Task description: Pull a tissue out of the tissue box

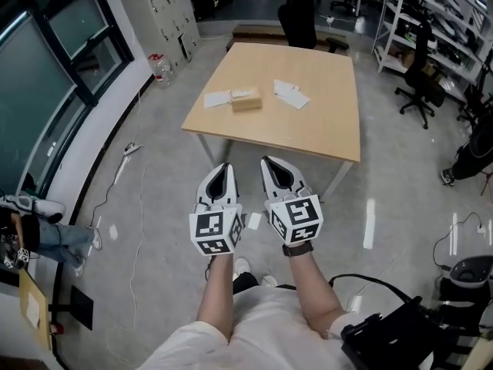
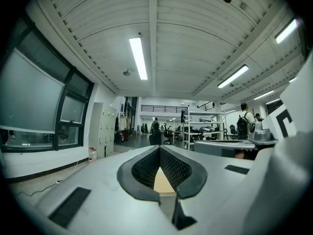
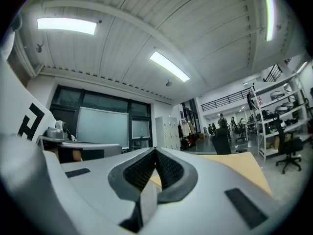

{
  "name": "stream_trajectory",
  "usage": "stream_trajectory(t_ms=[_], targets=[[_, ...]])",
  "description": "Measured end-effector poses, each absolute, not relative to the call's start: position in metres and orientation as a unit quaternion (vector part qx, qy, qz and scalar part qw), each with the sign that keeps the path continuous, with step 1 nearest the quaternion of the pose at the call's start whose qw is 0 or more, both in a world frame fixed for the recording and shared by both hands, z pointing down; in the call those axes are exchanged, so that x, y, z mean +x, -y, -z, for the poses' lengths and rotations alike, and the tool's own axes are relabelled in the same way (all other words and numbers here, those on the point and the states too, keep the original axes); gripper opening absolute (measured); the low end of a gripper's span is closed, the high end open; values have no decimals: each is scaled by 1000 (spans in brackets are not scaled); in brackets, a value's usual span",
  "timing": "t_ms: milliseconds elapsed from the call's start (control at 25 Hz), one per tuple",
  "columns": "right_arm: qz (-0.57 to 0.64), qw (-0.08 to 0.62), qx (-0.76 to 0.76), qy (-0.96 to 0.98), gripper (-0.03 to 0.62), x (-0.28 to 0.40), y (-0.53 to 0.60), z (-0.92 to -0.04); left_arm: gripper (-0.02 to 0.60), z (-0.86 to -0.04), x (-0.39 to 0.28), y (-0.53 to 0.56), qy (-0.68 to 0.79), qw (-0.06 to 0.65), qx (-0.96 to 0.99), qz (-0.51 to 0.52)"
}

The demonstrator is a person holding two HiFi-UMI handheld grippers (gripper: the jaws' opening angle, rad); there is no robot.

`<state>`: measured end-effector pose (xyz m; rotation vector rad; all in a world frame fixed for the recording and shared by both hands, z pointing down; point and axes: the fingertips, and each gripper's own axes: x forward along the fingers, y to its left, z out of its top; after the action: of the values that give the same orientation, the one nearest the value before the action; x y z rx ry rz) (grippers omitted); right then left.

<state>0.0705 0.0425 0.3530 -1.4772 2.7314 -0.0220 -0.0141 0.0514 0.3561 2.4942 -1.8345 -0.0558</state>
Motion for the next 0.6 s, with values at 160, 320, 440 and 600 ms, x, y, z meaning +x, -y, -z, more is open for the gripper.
stream_trajectory(t_ms=[160,320,440,600], targets=[[18,14,-474,-880,3,74,-19,-364,1,-369,-8,-31,595,31,803,8],[22,13,-470,-882,3,62,9,-372,2,-380,-18,1,593,40,804,-2],[17,12,-471,-882,3,54,31,-369,2,-380,-26,27,593,42,804,3],[13,9,-481,-877,3,55,67,-369,2,-381,-23,67,583,43,811,4]])
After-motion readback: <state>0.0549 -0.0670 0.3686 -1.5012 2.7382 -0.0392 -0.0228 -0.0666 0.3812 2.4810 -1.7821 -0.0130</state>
